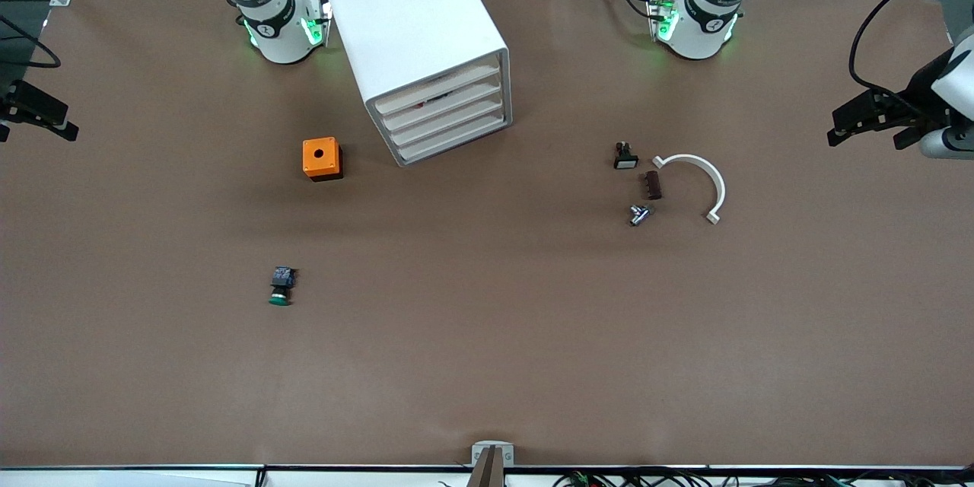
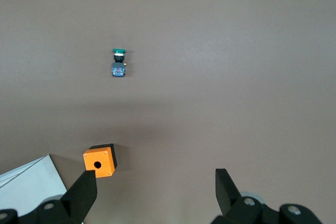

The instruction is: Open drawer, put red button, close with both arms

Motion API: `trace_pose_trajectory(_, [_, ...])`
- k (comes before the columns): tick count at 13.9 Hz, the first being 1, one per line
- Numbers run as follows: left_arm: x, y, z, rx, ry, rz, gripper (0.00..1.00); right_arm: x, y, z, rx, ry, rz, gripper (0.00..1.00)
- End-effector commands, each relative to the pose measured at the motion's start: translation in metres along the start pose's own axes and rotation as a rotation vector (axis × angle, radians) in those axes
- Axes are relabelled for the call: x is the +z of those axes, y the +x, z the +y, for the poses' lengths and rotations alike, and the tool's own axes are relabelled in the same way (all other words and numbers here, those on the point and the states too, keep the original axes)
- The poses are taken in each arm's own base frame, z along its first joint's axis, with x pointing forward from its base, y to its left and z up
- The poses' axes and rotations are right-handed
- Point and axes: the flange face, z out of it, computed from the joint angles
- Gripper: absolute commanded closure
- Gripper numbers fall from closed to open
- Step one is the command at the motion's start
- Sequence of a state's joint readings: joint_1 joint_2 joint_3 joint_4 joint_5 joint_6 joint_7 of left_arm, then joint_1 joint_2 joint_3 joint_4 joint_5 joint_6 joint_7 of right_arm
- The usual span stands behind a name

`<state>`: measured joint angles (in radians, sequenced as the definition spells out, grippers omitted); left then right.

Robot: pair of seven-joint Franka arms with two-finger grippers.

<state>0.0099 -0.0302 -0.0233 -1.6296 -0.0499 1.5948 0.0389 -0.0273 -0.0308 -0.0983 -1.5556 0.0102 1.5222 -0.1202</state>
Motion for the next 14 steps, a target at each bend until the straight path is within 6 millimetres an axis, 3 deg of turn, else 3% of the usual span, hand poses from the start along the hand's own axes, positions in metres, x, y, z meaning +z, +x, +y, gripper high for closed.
trace_pose_trajectory(1, [-0.014, 0.004, -0.002, -0.002, 0.003, 0.035, 0.01, -0.007, -0.013, 0.0, 0.018, -0.011, 0.003, 0.0])
trace_pose_trajectory(9, [-0.015, 0.009, 0.009, -0.03, 0.052, 0.04, 0.01, -0.013, -0.024, 0.002, 0.015, 0.01, -0.029, 0.0])
trace_pose_trajectory(14, [-0.027, 0.01, 0.012, -0.025, 0.054, 0.065, 0.0, -0.017, -0.024, 0.004, 0.011, 0.008, -0.006, 0.0])
